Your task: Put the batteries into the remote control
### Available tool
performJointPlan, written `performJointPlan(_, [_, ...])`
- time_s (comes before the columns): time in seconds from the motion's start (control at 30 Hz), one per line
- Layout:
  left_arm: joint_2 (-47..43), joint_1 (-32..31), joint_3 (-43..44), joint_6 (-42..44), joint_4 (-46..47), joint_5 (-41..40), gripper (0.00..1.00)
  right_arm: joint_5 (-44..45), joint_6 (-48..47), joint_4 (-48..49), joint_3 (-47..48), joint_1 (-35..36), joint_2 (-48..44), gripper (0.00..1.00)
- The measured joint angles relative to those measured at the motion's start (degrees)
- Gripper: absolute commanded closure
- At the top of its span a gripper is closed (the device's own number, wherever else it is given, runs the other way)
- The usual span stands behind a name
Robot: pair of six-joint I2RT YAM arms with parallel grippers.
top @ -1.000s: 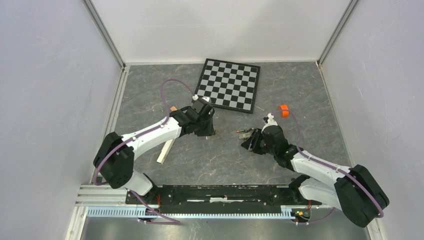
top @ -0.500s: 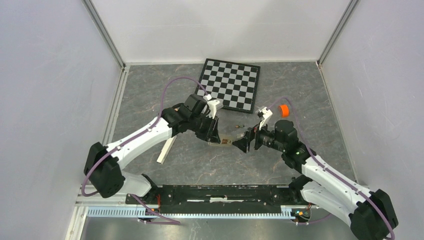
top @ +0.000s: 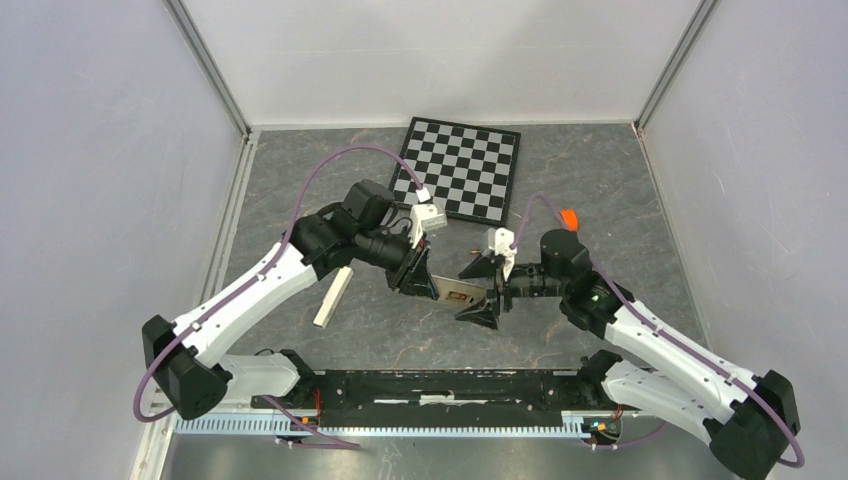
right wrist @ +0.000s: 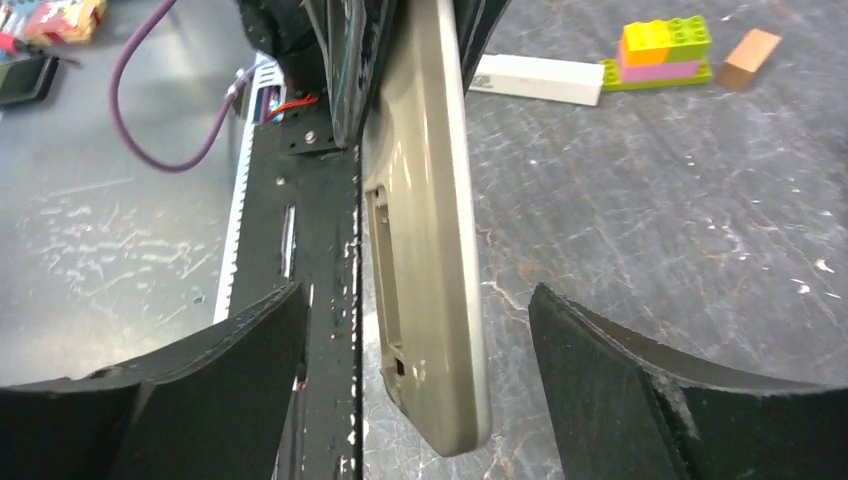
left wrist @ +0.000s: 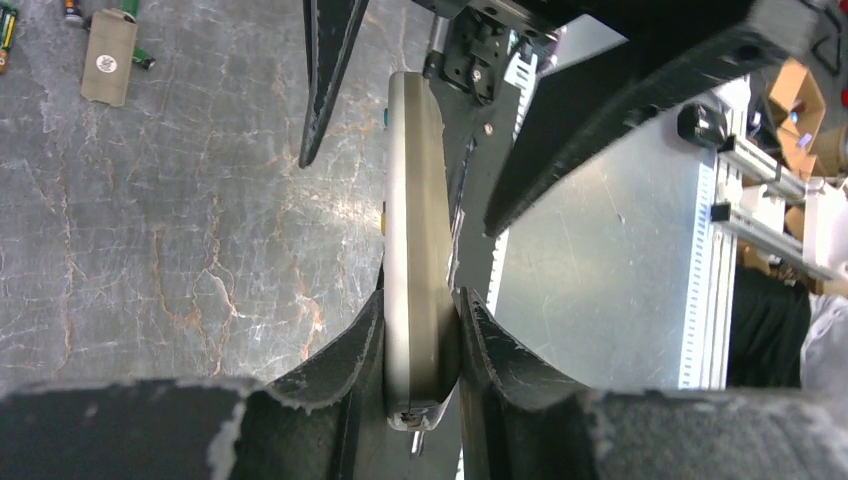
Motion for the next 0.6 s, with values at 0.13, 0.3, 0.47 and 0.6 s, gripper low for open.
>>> performJointPlan(0.13, [-1.51,-0.04,0.09,4.61,-3.34,2.03,0.98,-2.36,-2.14,-2.54,0.39,1.64,1.38,0.38])
performJointPlan(0.3, [-1.73,-0.04,0.09,8.07,-5.92,3.3,0.98,-4.2,-4.0,-6.6,3.48,2.58,2.99,0.57])
performJointPlan(0.47, [-1.99,-0.04,0.85,9.73,-7.08,4.22,0.98,-5.88,-4.7,-7.43,6.99,3.3,4.9,0.62])
performJointPlan(0.6, [-2.8,-0.04,1.79,11.13,-8.28,4.52,0.98,-7.3,-4.37,-7.34,8.09,3.67,6.36,0.64])
